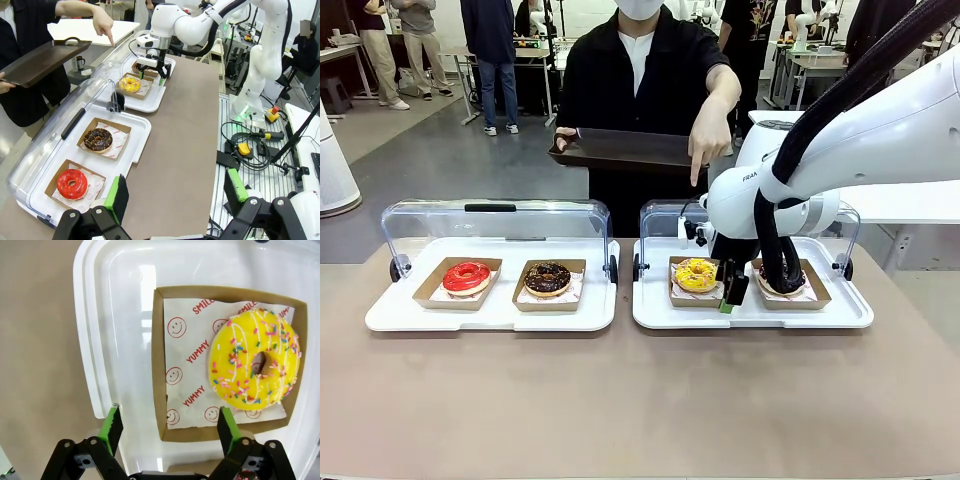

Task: Provide the desired donut to the person.
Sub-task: Pick up and lift the Paper togo box containing the Donut pointed at by the person.

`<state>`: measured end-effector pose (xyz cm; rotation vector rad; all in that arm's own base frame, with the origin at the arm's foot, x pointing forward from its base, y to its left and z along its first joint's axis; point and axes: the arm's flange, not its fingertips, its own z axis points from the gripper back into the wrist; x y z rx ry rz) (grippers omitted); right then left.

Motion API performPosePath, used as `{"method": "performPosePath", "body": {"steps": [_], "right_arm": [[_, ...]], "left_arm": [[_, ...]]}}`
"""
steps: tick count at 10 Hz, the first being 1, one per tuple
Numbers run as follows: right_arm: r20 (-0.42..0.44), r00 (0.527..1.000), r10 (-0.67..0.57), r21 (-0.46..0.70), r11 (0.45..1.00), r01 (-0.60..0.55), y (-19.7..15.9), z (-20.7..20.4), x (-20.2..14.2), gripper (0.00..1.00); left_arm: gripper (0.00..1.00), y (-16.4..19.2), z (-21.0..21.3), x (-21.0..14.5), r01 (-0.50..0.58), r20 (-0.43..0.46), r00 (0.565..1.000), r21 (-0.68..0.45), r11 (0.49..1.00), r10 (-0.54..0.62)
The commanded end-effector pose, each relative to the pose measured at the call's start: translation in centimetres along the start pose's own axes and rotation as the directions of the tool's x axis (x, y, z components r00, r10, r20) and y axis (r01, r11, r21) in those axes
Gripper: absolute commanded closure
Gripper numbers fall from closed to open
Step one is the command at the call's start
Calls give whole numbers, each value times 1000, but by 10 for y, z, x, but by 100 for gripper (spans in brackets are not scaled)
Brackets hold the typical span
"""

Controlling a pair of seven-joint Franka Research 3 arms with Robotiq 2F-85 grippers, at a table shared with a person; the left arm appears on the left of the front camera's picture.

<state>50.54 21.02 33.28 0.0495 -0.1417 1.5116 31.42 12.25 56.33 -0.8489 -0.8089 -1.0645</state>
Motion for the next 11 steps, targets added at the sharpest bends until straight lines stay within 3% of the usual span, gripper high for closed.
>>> {"method": "performPosePath", "body": {"steps": [1,2,3,4,5,11], "right_arm": [[21,1000,-7,10,1000,6,-6,-4,1,12],[20,1000,-4,15,1000,3,-6,-4,1,35],[18,1000,-2,20,1000,2,-6,-5,1,53],[20,1000,4,24,1000,-4,-6,-4,1,89],[22,1000,9,24,1000,-9,-5,-4,1,100],[27,1000,9,45,999,-11,-6,-7,-1,100]], "left_arm": [[0,0,1,0,7,8,1000,-2,1000,-7],[0,0,1,0,7,8,1000,-2,1000,-7],[0,0,1,0,7,8,1000,-2,1000,-7],[0,0,1,0,7,8,1000,-2,1000,-7],[0,0,1,0,7,8,1000,-2,1000,-7],[0,0,1,0,7,8,1000,-2,1000,-7]]}}
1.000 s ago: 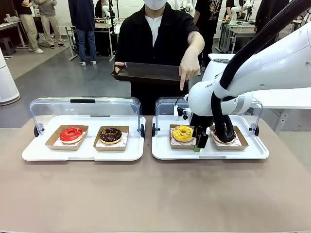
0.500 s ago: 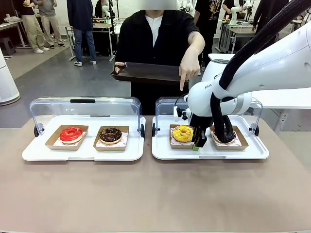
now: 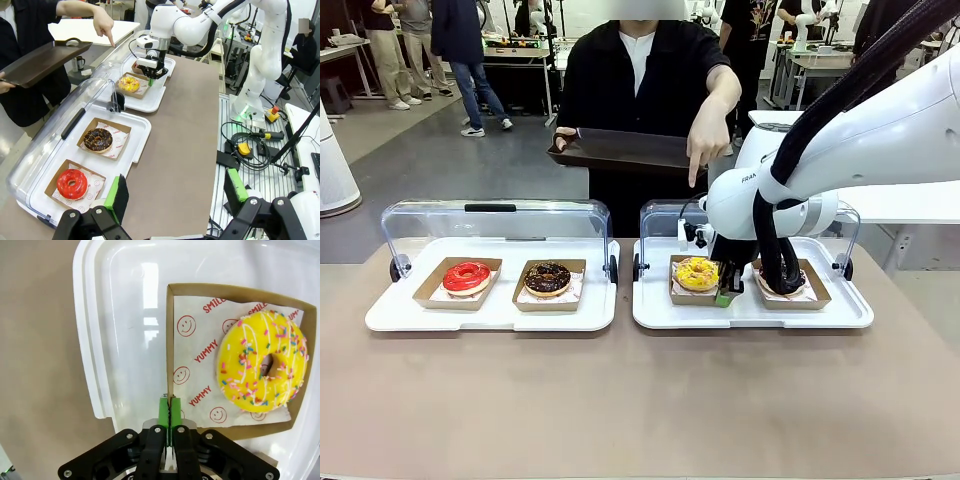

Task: Provide the desired donut to the person.
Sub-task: Pick up and lift the Paper togo box containing the Donut pointed at by the person.

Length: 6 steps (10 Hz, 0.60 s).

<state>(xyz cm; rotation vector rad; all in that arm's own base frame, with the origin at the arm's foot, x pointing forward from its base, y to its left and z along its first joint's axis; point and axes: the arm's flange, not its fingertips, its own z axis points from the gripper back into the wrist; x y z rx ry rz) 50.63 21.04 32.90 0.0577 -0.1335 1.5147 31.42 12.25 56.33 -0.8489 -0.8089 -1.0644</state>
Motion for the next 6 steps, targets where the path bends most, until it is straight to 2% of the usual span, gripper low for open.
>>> {"method": "performPosePath", "body": {"steps": [1,3,6], "right_arm": [[27,1000,7,39,999,-8,-6,-3,-1,100],[8,999,37,62,997,-38,6,7,6,100],[-52,995,83,90,993,-78,53,69,32,100]], "left_arm": [[0,0,1,0,7,8,1000,-2,1000,-7],[0,0,1,0,7,8,1000,-2,1000,-7],[0,0,1,0,7,8,1000,-2,1000,-7]]}}
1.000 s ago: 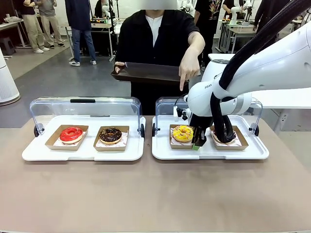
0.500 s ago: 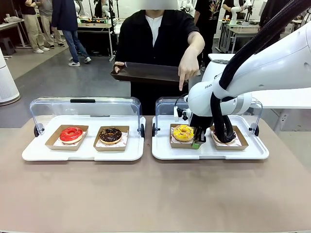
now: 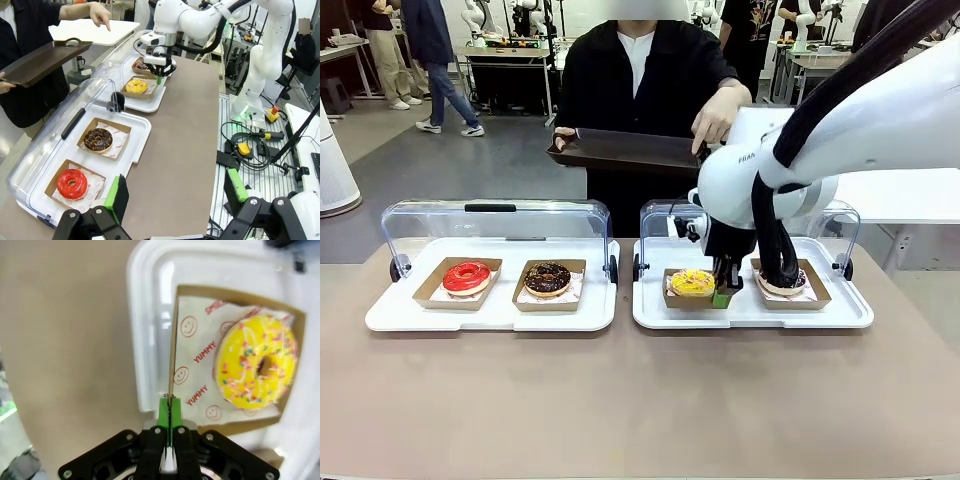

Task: Provide the desired donut to the person.
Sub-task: Pick up and lift the Paper togo box containing the Donut pointed at by the person.

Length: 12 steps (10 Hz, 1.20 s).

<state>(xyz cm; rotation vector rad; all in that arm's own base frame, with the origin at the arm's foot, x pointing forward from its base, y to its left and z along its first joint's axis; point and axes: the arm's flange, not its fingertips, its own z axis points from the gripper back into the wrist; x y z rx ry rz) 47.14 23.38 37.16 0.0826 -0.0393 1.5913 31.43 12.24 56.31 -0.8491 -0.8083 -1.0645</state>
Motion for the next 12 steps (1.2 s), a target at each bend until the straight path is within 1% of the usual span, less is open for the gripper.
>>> {"method": "performPosePath", "body": {"steps": [1,5,7,9,10,12], "right_arm": [[-23,1000,11,10,1000,-10,38,47,13,100],[-56,998,42,-51,998,-45,90,131,37,100],[-24,999,27,-79,996,-29,99,185,51,100],[-8,1000,-7,-91,996,6,90,234,67,100],[-24,999,-21,-100,995,18,79,247,75,100],[0,999,-40,-96,995,40,49,264,85,100]], "left_arm": [[0,0,1,0,7,8,1000,-2,1000,-7],[0,0,1,0,7,8,1000,-2,1000,-7],[0,0,1,0,7,8,1000,-2,1000,-7],[0,0,1,0,7,8,1000,-2,1000,-7],[0,0,1,0,7,8,1000,-2,1000,-7],[0,0,1,0,7,8,1000,-2,1000,-7]]}}
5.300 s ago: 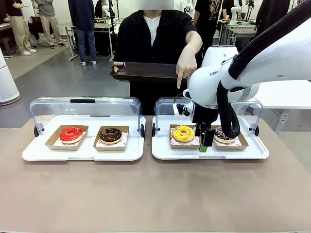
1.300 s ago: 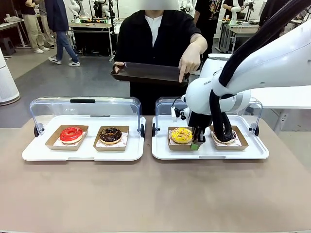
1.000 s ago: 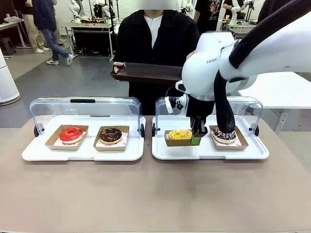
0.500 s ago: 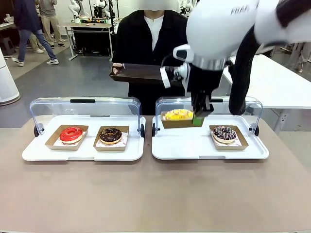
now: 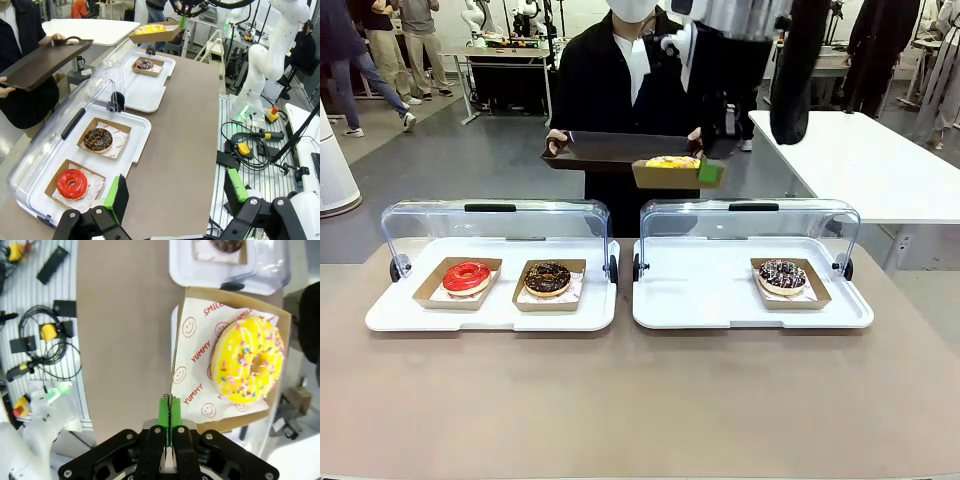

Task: Provide the desired donut to the person.
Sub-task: Pick up and lift the Paper togo box containing the Donut pointed at by the person.

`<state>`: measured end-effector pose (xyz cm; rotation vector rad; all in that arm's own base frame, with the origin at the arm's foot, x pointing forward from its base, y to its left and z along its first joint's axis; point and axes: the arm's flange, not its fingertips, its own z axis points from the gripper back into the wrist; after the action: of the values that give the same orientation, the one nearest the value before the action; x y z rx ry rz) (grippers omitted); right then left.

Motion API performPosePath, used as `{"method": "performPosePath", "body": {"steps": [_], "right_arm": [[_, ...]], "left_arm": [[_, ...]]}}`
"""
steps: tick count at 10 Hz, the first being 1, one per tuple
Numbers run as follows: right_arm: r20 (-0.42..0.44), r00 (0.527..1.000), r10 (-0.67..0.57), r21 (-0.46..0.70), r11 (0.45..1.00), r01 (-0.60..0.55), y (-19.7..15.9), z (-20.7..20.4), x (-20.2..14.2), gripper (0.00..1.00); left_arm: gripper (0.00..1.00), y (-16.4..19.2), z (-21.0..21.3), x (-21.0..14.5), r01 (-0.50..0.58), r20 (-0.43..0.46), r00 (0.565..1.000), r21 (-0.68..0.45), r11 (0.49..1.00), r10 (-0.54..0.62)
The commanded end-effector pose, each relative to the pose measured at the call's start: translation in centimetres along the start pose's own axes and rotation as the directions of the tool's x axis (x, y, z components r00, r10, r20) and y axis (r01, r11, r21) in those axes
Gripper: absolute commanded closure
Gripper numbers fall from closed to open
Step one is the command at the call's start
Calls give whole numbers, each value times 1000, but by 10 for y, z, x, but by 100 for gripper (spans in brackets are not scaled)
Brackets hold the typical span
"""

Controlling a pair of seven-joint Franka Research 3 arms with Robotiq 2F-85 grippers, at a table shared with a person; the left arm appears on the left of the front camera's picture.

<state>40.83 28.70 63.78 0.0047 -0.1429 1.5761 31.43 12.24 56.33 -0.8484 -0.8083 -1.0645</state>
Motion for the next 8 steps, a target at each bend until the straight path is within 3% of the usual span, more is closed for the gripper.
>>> {"method": "performPosePath", "body": {"steps": [1,3,8], "right_arm": [[-19,999,-39,34,999,39,-34,2,14,100],[-7,1000,10,7,1000,-9,-44,-3,15,100],[12,1000,-20,24,1000,20,-33,-5,10,100]], "left_arm": [[0,0,1,0,7,9,1000,-2,1000,-7],[0,0,1,0,7,9,1000,-2,1000,-7],[0,0,1,0,7,9,1000,-2,1000,-7]]}}
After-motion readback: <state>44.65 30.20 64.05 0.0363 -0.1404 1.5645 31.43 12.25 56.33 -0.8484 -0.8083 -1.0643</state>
